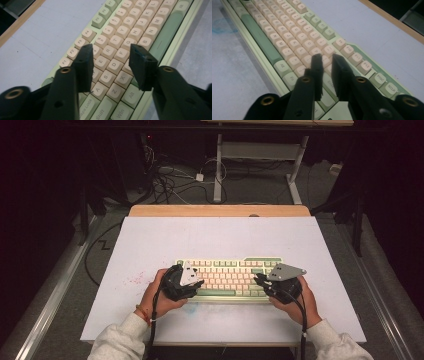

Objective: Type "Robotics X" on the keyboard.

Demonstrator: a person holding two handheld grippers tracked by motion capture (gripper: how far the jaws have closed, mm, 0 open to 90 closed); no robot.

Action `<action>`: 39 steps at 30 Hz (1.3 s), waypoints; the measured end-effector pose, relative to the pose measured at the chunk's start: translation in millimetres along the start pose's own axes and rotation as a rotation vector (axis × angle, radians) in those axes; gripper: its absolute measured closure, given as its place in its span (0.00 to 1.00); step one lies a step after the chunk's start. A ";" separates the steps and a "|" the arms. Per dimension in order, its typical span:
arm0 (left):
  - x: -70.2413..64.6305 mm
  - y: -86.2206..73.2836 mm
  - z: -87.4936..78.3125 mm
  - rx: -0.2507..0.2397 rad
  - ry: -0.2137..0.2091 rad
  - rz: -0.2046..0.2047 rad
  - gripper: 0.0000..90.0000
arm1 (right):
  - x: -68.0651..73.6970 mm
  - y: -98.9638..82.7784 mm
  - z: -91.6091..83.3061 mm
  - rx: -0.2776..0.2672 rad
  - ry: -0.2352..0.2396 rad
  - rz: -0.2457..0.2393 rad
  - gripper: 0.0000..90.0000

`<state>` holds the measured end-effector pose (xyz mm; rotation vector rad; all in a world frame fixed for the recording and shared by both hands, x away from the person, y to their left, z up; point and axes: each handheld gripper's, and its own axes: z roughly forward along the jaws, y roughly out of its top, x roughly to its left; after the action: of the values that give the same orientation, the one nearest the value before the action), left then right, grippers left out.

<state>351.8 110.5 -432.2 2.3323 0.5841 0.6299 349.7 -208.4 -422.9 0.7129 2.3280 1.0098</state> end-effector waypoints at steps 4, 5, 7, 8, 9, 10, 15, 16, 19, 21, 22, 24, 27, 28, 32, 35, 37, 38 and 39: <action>-1.8 0.2 -0.3 -0.017 0.006 0.003 0.46 | -1.6 0.6 -0.5 -0.015 -0.011 0.015 0.77; -2.0 0.0 -0.2 -0.019 0.010 0.002 0.43 | -2.2 0.9 0.0 -0.017 -0.007 0.016 0.74; -2.2 -0.6 0.7 -0.021 0.014 -0.004 0.38 | -2.2 1.3 1.6 -0.022 -0.018 0.020 0.68; -2.0 -0.9 1.1 -0.023 0.018 -0.005 0.37 | -2.8 1.3 2.6 -0.027 -0.019 0.020 0.66; -1.7 -1.0 1.6 -0.026 0.020 -0.012 0.34 | -2.9 1.5 3.6 -0.027 -0.021 0.024 0.62; -1.4 -1.2 2.0 -0.030 0.022 -0.016 0.31 | -3.1 1.8 4.8 -0.029 -0.025 0.025 0.58; -1.5 -2.1 2.5 -0.047 0.036 -0.030 0.22 | -4.4 2.0 7.7 -0.047 -0.042 0.037 0.41; -2.3 -2.1 2.5 -0.050 0.044 -0.027 0.22 | -3.9 2.1 7.9 -0.047 -0.051 0.035 0.38; -4.7 -1.4 2.7 -0.057 0.049 -0.018 0.20 | -1.6 2.6 9.0 -0.043 -0.088 0.036 0.32; -6.4 -0.6 2.2 -0.061 0.054 -0.005 0.19 | -0.5 2.6 8.7 -0.048 -0.091 0.035 0.29; -7.2 -0.2 2.0 -0.064 0.055 -0.002 0.19 | 0.3 2.9 8.8 -0.049 -0.101 0.034 0.27; -8.5 0.5 2.2 -0.063 0.062 0.008 0.19 | 1.5 3.2 8.9 -0.054 -0.109 0.028 0.26; -9.6 1.1 1.6 -0.067 0.067 0.011 0.19 | 3.7 3.2 8.4 -0.058 -0.116 0.018 0.24; -10.3 1.2 0.9 -0.073 0.076 0.011 0.19 | 4.7 3.2 8.1 -0.058 -0.123 0.013 0.23; -12.1 2.0 -3.9 -0.093 0.078 0.003 0.19 | 8.9 3.7 3.9 -0.069 -0.129 -0.005 0.23; -14.4 1.6 -7.1 -0.098 0.082 0.004 0.19 | 11.6 4.4 -0.5 -0.083 -0.130 -0.005 0.22; -15.9 1.5 -9.6 -0.104 0.080 0.006 0.19 | 13.1 4.9 -3.3 -0.088 -0.138 -0.006 0.22; -16.5 1.3 -11.0 -0.107 0.083 0.008 0.19 | 13.8 5.3 -4.6 -0.090 -0.137 -0.007 0.22; -17.1 1.3 -12.2 -0.110 0.085 0.007 0.19 | 14.7 5.6 -6.1 -0.092 -0.139 -0.011 0.22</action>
<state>331.7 105.8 -427.9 2.2143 0.5654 0.7483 336.6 -198.9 -418.4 0.7103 2.1503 1.0223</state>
